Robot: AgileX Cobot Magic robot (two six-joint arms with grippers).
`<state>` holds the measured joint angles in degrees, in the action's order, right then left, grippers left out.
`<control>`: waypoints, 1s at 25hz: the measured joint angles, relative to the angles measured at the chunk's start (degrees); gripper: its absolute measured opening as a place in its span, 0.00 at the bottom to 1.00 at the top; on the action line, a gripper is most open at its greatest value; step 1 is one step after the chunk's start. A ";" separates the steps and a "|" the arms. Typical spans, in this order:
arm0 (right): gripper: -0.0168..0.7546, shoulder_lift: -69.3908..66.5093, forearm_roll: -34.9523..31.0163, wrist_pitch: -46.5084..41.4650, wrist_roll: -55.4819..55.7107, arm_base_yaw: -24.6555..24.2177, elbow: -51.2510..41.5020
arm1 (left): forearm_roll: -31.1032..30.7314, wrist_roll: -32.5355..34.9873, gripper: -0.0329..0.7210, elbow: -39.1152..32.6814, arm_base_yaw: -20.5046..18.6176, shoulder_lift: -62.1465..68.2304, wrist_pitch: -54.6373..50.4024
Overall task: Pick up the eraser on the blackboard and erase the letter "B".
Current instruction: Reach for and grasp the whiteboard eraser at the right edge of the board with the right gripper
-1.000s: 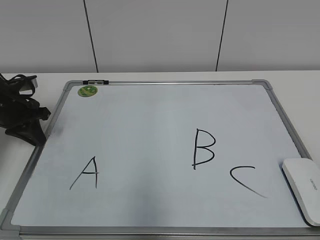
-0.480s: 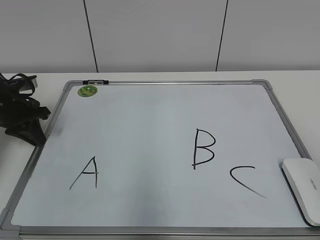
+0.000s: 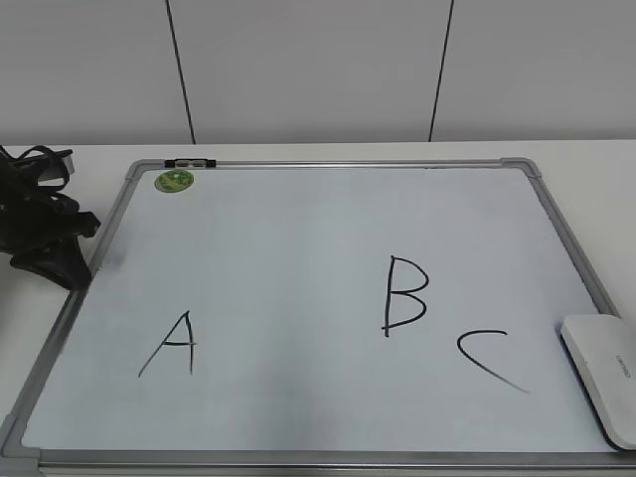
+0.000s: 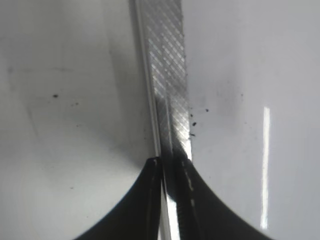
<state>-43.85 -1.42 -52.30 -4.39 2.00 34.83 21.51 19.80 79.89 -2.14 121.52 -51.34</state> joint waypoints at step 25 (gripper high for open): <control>0.81 -44.96 -0.92 11.29 0.46 -0.19 6.26 | 0.14 0.00 0.09 0.00 0.00 0.00 -0.04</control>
<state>-88.81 -2.34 -41.01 -3.92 1.81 41.09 21.65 19.80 79.89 -2.14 121.52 -51.38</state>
